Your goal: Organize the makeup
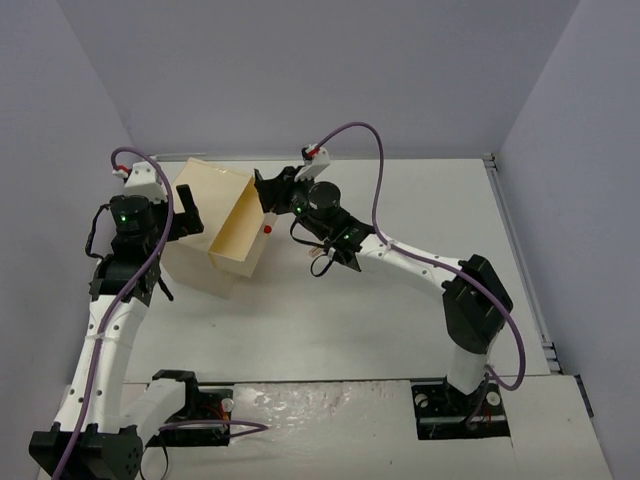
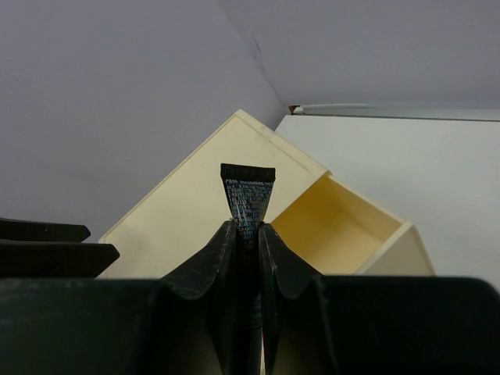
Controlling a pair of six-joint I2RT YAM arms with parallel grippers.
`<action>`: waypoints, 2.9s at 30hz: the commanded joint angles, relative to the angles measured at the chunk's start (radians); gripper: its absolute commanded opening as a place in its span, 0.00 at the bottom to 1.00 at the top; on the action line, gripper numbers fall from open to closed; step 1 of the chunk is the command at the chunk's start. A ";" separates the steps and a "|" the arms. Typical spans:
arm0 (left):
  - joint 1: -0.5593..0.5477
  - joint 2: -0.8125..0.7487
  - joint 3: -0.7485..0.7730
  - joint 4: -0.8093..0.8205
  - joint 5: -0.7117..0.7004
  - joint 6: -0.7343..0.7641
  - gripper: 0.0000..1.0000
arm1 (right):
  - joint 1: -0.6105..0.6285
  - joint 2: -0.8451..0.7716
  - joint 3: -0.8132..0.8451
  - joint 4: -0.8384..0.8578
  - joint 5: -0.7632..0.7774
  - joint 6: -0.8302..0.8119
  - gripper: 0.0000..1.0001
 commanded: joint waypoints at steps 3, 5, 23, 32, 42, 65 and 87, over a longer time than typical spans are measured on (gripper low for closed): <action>0.004 0.000 0.029 0.054 0.013 -0.004 0.97 | 0.042 0.033 0.089 0.166 0.024 0.043 0.06; 0.005 -0.002 0.028 0.054 0.013 -0.004 0.97 | 0.051 0.050 0.096 0.169 0.025 0.049 0.09; 0.004 -0.003 0.030 0.050 0.017 -0.005 0.97 | 0.048 -0.091 0.021 -0.078 0.353 -0.252 0.57; 0.005 0.004 0.035 0.046 0.022 -0.006 0.97 | -0.118 -0.163 -0.163 -0.236 0.369 -0.158 0.59; 0.005 0.015 0.042 0.035 0.022 -0.005 0.97 | -0.170 0.059 -0.137 -0.274 0.357 -0.054 0.60; 0.005 0.019 0.041 0.039 0.022 -0.006 0.97 | -0.179 0.232 -0.180 -0.342 0.366 -0.021 0.14; 0.005 0.035 0.042 0.037 0.045 -0.007 0.97 | -0.023 -0.092 0.107 -0.123 0.084 -0.023 0.02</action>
